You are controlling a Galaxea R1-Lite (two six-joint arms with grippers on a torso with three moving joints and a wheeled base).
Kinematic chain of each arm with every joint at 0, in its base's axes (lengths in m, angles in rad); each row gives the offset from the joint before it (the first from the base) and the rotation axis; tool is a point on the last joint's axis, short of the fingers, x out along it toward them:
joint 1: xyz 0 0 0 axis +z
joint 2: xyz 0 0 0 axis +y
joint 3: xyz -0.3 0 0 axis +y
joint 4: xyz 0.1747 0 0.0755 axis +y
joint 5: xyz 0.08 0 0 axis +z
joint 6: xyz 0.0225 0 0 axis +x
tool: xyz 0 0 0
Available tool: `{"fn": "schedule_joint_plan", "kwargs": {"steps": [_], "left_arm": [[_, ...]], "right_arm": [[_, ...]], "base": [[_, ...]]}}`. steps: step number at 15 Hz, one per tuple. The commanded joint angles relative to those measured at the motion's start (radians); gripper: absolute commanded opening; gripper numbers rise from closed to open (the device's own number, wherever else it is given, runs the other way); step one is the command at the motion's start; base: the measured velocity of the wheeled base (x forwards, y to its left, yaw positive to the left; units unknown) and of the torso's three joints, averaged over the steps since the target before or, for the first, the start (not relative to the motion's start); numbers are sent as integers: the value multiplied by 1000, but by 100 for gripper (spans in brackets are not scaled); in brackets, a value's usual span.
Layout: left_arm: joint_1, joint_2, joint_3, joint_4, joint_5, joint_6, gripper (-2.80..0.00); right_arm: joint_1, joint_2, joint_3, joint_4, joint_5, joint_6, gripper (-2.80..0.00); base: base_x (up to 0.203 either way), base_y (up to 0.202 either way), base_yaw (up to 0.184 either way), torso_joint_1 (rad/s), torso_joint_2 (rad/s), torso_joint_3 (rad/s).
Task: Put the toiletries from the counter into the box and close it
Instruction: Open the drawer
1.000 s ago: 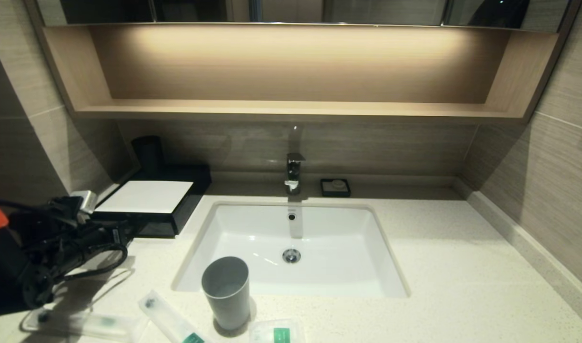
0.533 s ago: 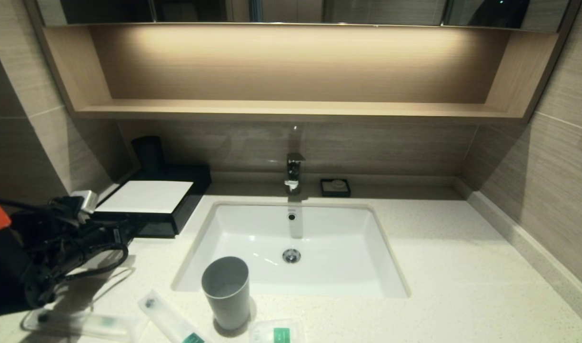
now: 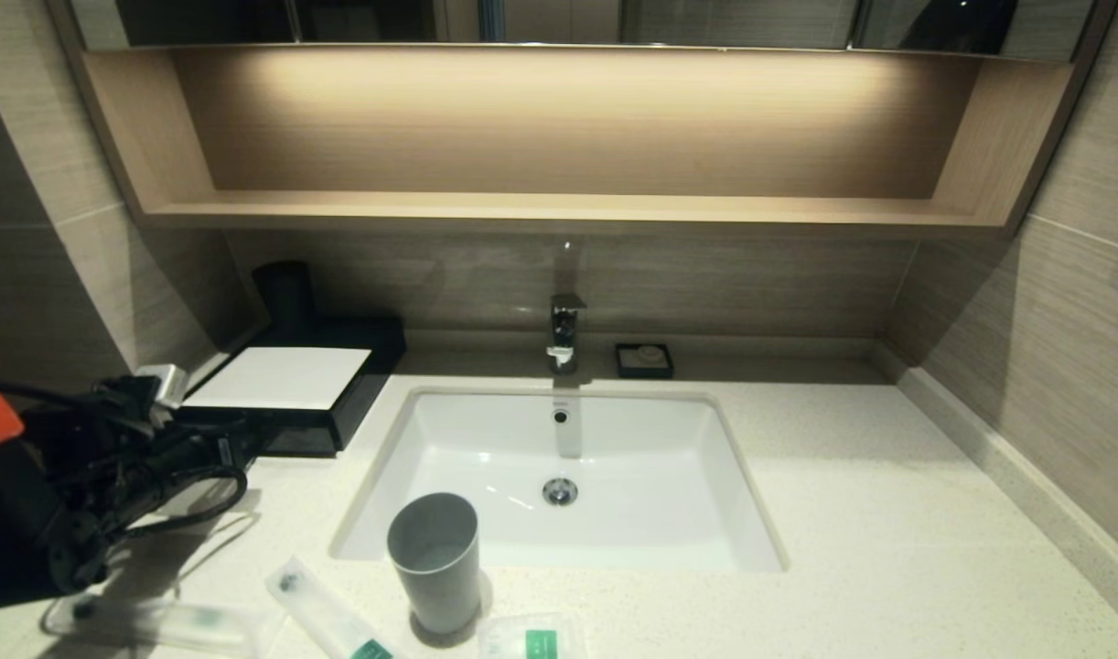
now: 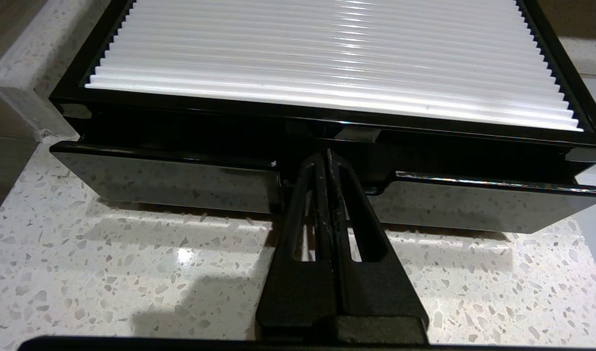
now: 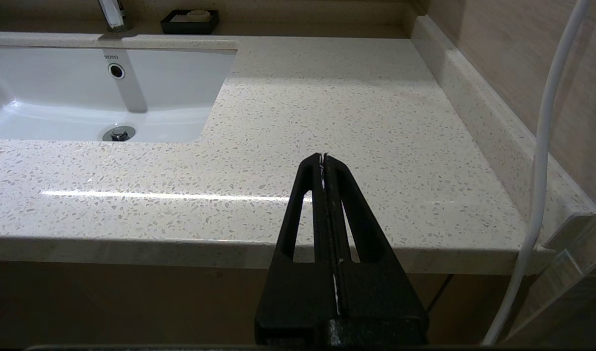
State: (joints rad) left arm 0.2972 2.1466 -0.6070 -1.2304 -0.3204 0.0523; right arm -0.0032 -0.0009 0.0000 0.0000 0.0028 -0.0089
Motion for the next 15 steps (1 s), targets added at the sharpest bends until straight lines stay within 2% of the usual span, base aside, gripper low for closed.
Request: {"fn": "schedule_joint_plan", "kwargs": {"steps": [1, 15], "left_arm": [[0, 10, 3, -15, -3, 0, -280], [-7, 22, -3, -23, -3, -3, -280]], "right_arm": [[0, 1, 2, 0, 1, 0, -280], [0, -1, 2, 0, 0, 0, -280]], "base": [[0, 0, 0, 0, 0, 0], [0, 0, 0, 0, 0, 0]]}}
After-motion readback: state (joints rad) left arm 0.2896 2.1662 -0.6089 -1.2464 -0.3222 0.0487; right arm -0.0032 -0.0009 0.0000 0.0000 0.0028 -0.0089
